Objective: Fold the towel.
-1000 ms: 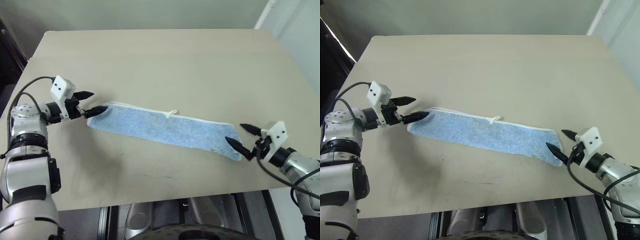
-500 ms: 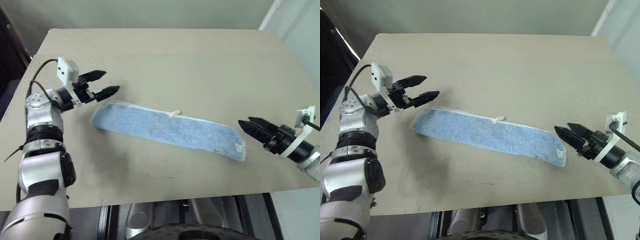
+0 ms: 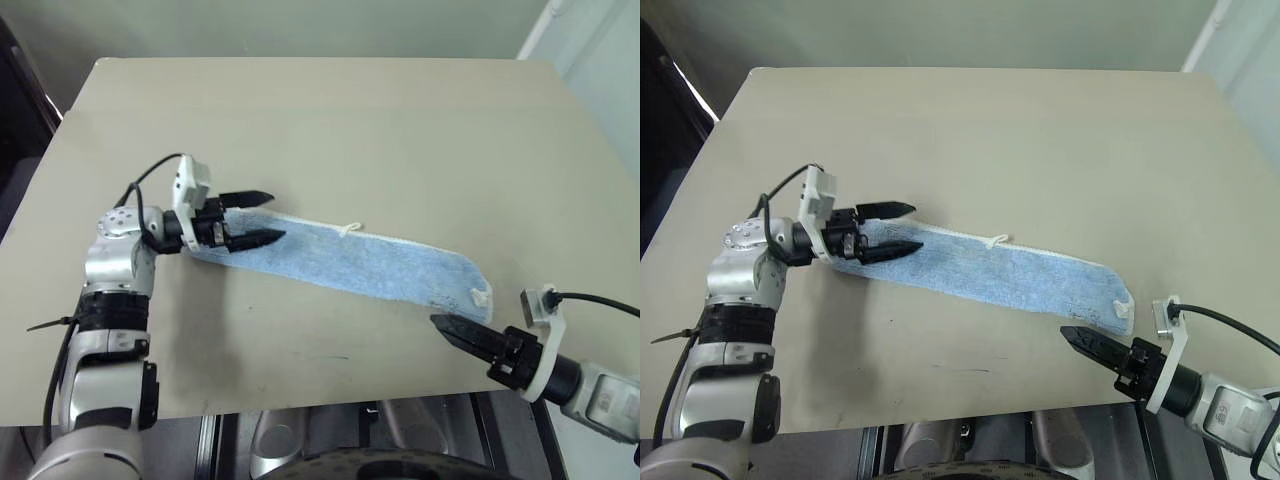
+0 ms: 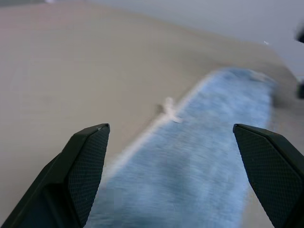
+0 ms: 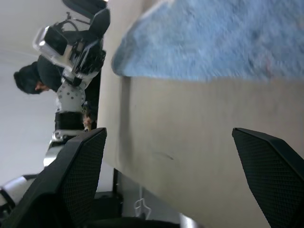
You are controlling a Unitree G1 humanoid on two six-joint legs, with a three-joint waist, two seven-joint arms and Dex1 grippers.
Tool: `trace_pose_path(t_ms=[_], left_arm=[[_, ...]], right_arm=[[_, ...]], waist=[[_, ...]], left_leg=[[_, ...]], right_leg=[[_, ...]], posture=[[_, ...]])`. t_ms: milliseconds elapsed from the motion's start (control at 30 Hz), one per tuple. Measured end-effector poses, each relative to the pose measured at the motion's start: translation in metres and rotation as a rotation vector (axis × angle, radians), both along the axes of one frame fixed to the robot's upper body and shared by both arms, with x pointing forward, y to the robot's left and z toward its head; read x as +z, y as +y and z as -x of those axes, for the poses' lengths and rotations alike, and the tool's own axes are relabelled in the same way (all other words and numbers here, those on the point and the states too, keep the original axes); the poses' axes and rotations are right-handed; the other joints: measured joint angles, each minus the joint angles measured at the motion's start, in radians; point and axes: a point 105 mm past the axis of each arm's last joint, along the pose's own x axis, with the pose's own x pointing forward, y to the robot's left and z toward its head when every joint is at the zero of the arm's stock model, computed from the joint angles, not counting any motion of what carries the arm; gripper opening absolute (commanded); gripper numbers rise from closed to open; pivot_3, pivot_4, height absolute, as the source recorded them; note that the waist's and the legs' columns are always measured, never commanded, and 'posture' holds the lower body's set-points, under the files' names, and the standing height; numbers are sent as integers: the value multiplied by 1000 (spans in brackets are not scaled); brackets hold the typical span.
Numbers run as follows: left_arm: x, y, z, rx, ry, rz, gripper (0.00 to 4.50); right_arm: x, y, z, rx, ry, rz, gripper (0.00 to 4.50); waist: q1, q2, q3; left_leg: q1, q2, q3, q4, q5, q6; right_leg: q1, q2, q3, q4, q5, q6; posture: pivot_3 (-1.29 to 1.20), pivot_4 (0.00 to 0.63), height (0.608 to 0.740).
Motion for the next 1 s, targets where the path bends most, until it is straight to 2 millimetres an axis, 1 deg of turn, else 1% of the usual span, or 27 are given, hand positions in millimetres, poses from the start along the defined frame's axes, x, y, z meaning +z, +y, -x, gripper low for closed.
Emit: trace_pose_path(t_ms=[67,200,300,400,600,800,1000], left_arm=[[-4,-9,12,-57,12,-18,4500],[-1,-18,26,-137,-9,-64,4500],[-2,-21,31,-157,-15,-83,4500],[-2,-24,33,-167,-14,-74,4500],[-3,-27,35,-162,-13,-76,4500],[-3,-27,34,-149,-11,-77,4500],[-4,-29,34,-153,-4,-82,4500]], right_arm=[[-4,-2,-3,-43,15,-6,4481],[-10,-12,-13,-141,36,-13,4481],[-12,-22,-25,-239,32,-28,4481],[-10,-28,-31,-271,18,-21,4481],[-14,-27,-25,-267,46,-15,4481],[-20,-23,-12,-245,80,-25,4481],[-21,-30,-18,-283,87,-48,4481]], waist=[[0,0,0],[-1,0,0],[-1,1,0],[-1,1,0],[-1,1,0],[-1,1,0],[-1,1,0]], left_leg=[[0,0,0,0,0,0],[0,0,-1,0,-1,0],[0,0,-2,0,-2,-1],[-1,0,-2,0,-2,0],[-1,0,-2,0,-5,-1],[-1,0,-2,0,-5,-1],[-1,0,-2,0,-5,-1]], right_leg=[[0,0,0,0,0,0],[0,0,0,-1,0,0],[-1,0,0,-1,0,-1],[-1,0,0,-1,0,-1],[-1,0,0,-1,-2,-2],[-1,0,0,-2,-2,-3],[-1,0,0,-2,-2,-3]], posture=[[0,150,703],[0,150,703],[0,150,703],[0,150,703],[0,150,703],[0,150,703],[0,150,703]])
